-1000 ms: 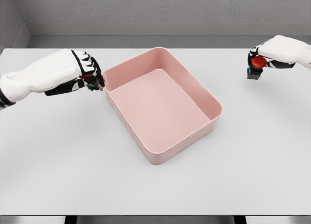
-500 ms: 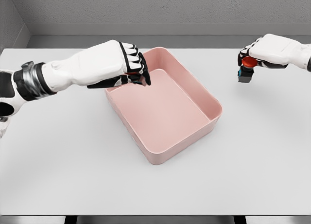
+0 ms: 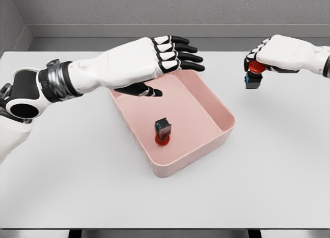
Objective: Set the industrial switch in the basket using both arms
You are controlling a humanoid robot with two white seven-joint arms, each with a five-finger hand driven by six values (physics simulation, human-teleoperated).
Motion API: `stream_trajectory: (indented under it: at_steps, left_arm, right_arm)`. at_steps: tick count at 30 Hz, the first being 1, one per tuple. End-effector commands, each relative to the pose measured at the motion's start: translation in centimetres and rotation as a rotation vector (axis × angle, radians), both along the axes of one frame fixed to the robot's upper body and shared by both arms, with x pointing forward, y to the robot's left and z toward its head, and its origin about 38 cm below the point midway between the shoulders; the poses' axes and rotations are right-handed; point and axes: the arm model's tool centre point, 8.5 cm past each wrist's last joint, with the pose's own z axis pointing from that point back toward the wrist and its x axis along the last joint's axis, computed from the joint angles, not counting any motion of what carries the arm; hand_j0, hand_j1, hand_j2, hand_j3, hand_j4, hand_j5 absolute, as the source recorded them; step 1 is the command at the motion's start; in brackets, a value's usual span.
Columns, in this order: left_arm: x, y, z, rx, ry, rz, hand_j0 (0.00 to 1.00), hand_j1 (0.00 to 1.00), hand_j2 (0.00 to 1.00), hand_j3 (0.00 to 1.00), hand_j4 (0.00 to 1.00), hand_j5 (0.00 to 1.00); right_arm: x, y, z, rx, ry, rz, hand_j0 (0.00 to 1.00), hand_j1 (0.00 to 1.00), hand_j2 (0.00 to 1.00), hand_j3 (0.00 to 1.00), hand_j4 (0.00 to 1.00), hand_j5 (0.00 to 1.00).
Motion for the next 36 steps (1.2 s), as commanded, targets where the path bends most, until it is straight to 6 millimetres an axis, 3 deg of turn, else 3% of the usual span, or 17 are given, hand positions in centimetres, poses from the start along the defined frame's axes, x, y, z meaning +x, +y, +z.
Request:
stream_trajectory:
  at_steps: [1,8,16,21,29,30,36]
  left_arm:
    - [0.0,0.2,0.1,-0.007,0.003,0.002,1.0,1.0,1.0,1.0,1.0,1.0]
    - [0.7,5.8,1.3,0.05,-0.003,0.115,1.0,1.0,1.0,1.0,1.0,1.0]
    - [0.2,15.1,0.3,0.071,0.139,0.288,1.0,1.0,1.0,1.0,1.0,1.0]
    - [0.6,18.0,-0.2,0.068,0.172,0.37,1.0,1.0,1.0,1.0,1.0,1.0]
    - [0.5,19.1,-1.7,0.093,0.207,0.405,1.0,1.0,1.0,1.0,1.0,1.0]
    - [0.5,19.1,-1.9,0.094,0.213,0.405,1.0,1.0,1.0,1.0,1.0,1.0]
    - [0.4,19.2,-2.3,0.097,0.221,0.406,1.0,1.0,1.0,1.0,1.0,1.0]
  right_arm:
    - [-0.5,0.3,0.5,-0.002,-0.011,0.017,0.45,0.45,0.45,0.45,0.45,0.45]
    - [-1.5,1.7,1.4,-0.005,-0.035,0.052,0.45,0.45,0.45,0.45,0.45,0.45]
    - [-2.1,3.9,1.4,-0.009,-0.031,0.096,0.45,0.45,0.45,0.45,0.45,0.45]
    - [-2.5,5.3,1.8,0.004,-0.045,0.113,0.45,0.45,0.45,0.45,0.45,0.45]
    - [-2.8,5.9,2.2,0.01,-0.053,0.131,0.45,0.45,0.45,0.45,0.45,0.45]
    - [-2.8,7.0,2.0,0.019,-0.049,0.154,0.45,0.45,0.45,0.45,0.45,0.45]
    - [-2.9,8.4,1.6,0.027,-0.034,0.182,0.45,0.45,0.45,0.45,0.45,0.45]
